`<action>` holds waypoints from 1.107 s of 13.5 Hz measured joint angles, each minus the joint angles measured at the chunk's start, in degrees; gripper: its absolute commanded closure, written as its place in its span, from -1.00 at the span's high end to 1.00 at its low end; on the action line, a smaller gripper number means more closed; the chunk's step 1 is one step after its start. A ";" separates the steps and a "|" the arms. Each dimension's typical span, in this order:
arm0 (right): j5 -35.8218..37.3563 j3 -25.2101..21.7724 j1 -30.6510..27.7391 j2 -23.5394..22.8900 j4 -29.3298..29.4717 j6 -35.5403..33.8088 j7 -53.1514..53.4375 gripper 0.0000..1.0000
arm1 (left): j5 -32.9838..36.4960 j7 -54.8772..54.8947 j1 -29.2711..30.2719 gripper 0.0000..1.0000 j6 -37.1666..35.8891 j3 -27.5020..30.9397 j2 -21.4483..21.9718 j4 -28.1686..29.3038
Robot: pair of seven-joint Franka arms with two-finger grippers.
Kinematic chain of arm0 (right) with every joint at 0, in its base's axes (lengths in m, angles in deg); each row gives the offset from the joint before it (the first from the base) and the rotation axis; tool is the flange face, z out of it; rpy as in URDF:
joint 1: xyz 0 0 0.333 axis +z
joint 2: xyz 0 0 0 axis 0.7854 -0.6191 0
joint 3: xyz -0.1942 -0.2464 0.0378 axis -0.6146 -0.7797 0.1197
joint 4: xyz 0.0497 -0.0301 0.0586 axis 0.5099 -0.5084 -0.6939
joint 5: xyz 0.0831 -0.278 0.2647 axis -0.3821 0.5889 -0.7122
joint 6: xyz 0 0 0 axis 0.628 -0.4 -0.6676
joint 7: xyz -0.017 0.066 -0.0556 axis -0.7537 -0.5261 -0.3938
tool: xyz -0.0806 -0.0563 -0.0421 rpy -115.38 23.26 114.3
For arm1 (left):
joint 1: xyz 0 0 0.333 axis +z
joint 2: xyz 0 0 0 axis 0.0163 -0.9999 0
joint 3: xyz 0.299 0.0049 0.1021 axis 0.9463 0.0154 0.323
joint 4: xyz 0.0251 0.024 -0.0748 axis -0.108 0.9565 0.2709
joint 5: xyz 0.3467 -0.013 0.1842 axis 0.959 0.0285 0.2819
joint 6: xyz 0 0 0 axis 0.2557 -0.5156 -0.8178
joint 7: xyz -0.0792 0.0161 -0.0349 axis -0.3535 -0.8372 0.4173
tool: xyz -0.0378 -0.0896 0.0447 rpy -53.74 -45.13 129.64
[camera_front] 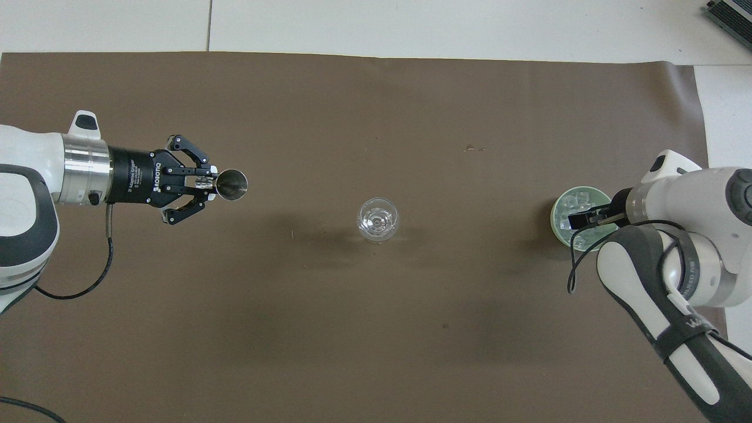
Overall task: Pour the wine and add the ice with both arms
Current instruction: 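Withdraw the left gripper with the cup while the right gripper reaches the ice cup, then grasp the green ice cup with the right gripper and lift it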
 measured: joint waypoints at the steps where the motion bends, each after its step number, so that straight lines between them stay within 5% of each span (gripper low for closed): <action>1: 0.00 0.00 -0.01 -0.07 -0.51 0.00 -0.27 0.92 | -1.43 0.94 0.97 -1.00 -0.18 -0.02 0.02 0.94; 7: 0.00 0.00 -0.04 -0.06 -1.70 0.00 -1.15 0.39 | -7.18 6.17 6.41 -1.00 -2.72 -0.29 -0.44 5.40; 12: 0.00 0.00 -0.09 -0.06 -1.94 0.00 -1.16 0.24 | -13.31 11.46 12.36 -1.00 -9.85 -0.61 -4.67 6.02; 15: 0.00 0.00 -0.10 -0.06 -1.94 0.01 -1.16 -0.03 | -15.79 16.24 15.29 -1.00 -13.67 -0.87 -7.50 5.90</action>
